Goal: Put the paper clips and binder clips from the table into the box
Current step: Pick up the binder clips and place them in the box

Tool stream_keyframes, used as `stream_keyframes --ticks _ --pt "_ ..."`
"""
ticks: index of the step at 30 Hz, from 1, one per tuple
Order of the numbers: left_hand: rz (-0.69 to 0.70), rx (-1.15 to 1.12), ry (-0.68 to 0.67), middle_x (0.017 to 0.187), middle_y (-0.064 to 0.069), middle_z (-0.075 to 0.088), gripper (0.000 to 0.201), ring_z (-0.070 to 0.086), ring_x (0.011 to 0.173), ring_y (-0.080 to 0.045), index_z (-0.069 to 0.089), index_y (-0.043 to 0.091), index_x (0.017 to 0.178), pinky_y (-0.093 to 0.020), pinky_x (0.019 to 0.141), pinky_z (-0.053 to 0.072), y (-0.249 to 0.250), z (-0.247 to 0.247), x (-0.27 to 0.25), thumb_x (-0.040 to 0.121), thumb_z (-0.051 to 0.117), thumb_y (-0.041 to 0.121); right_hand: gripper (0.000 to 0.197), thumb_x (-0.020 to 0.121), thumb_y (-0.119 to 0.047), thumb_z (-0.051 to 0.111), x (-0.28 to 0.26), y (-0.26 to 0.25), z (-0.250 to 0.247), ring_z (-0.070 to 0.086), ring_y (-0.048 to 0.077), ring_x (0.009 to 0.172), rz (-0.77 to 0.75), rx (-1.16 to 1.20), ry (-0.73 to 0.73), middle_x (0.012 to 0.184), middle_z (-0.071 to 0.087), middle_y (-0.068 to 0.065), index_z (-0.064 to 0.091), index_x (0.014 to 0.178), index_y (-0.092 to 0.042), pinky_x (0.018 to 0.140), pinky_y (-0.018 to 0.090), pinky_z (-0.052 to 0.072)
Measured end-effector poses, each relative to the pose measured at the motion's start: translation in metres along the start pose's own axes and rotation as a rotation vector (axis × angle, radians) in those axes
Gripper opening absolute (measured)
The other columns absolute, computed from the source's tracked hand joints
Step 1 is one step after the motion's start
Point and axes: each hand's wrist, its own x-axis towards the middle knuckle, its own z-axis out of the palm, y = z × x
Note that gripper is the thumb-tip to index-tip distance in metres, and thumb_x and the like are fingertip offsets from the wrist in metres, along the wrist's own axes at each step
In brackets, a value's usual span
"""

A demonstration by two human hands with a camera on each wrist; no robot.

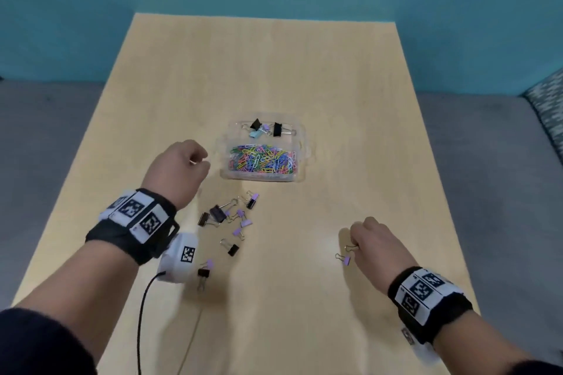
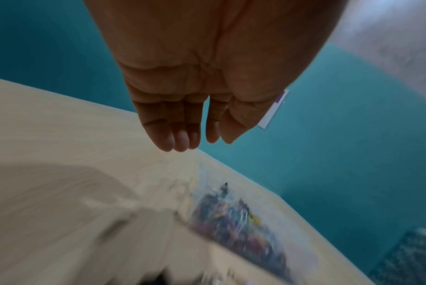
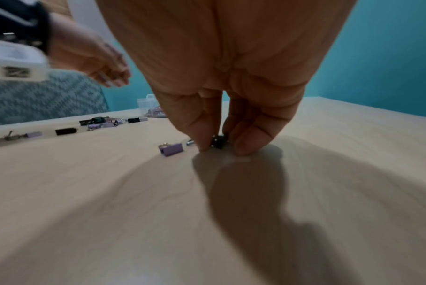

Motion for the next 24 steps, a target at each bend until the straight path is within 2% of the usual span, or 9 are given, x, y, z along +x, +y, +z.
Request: stream_keyframes --ticks 2,4,7,10,14,17,19,21,24 --pt "-0.054 0.029 -0.1 0.092 0.001 0.062 0.011 0.057 0.078 -0.017 0.061 0.02 0.094 -0.029 0.067 0.041 -0.019 0.003 -0.04 0.084 0.059 0.024 0.018 0.081 -0.004 0.049 0.001 -0.001 -0.002 0.043 0.018 0.081 0.037 0.026 0.001 0.09 0.04 -0.005 0.043 0.084 -0.021 0.063 0.027 0.033" --pt "-0.128 0.107 -0.262 0.085 0.004 0.062 0.011 0.056 0.073 -0.013 0.058 0.025 0.087 -0.029 0.062 0.043 -0.034 0.009 -0.076 0.079 0.06 0.031 0.014 0.082 -0.006 0.05 0.002 -0.002 -0.002 0.046 0.017 0.076 0.075 0.046 0.004 0.09 0.043 -0.004 0.046 0.083 -0.019 0.059 0.027 0.034" --pt "-0.181 0.231 -0.422 0.08 0.007 0.055 0.027 0.053 0.069 -0.01 0.049 0.028 0.082 -0.029 0.056 0.04 -0.045 0.022 -0.115 0.073 0.059 0.051 0.014 0.08 -0.007 0.049 0.001 -0.005 -0.001 0.05 0.018 0.063 0.135 0.098 0.017 0.084 0.045 -0.002 0.047 0.073 -0.019 0.051 0.027 0.033" --pt "-0.152 0.289 -0.383 0.079 0.008 0.049 0.034 0.049 0.067 -0.011 0.042 0.026 0.08 -0.028 0.055 0.036 -0.04 0.039 -0.137 0.076 0.053 0.058 0.013 0.078 -0.007 0.051 -0.003 -0.007 -0.001 0.053 0.021 0.063 0.2 0.215 0.047 0.083 0.048 0.001 0.048 0.069 -0.016 0.051 0.028 0.037" --pt "-0.077 0.318 -0.323 0.082 0.006 0.042 0.018 0.045 0.072 -0.016 0.036 0.027 0.08 -0.029 0.058 0.034 -0.033 0.059 -0.142 0.088 0.049 0.037 0.012 0.075 -0.009 0.053 -0.013 -0.009 -0.001 0.055 0.021 0.061 0.303 0.471 0.111 0.077 0.06 0.0 0.053 0.078 -0.021 0.053 0.029 0.042" --pt "-0.112 0.252 -0.286 0.08 0.004 0.042 0.02 0.046 0.07 -0.018 0.037 0.025 0.074 -0.029 0.058 0.034 -0.035 0.066 -0.137 0.089 0.049 0.029 0.015 0.071 -0.008 0.045 -0.019 -0.013 0.003 0.052 0.022 0.05 0.359 0.665 0.094 0.067 0.06 0.003 0.052 0.079 -0.019 0.053 0.035 0.046" --pt "-0.155 0.201 -0.263 0.082 0.0 0.046 0.016 0.05 0.069 -0.021 0.043 0.019 0.076 -0.031 0.059 0.037 -0.034 0.066 -0.135 0.087 0.051 0.027 0.014 0.069 -0.01 0.038 -0.023 -0.017 0.005 0.052 0.024 0.049 0.382 0.674 0.091 0.062 0.059 0.006 0.05 0.077 -0.014 0.053 0.035 0.046" --pt "-0.182 0.156 -0.236 0.082 -0.002 0.048 0.013 0.052 0.067 -0.022 0.046 0.016 0.076 -0.03 0.057 0.038 -0.033 0.064 -0.133 0.085 0.052 0.024 0.015 0.07 -0.011 0.037 -0.028 -0.021 0.005 0.054 0.025 0.054 0.382 0.619 0.101 0.065 0.061 0.007 0.049 0.076 -0.016 0.054 0.034 0.045" --pt "-0.245 0.019 -0.137 0.079 0.001 0.053 0.009 0.052 0.063 -0.014 0.052 0.017 0.074 -0.027 0.051 0.033 -0.034 0.055 -0.129 0.078 0.059 0.02 0.015 0.084 -0.012 0.041 -0.034 -0.025 0.007 0.058 0.024 0.064 0.321 0.471 0.076 0.077 0.06 0.002 0.049 0.092 -0.022 0.057 0.031 0.045"
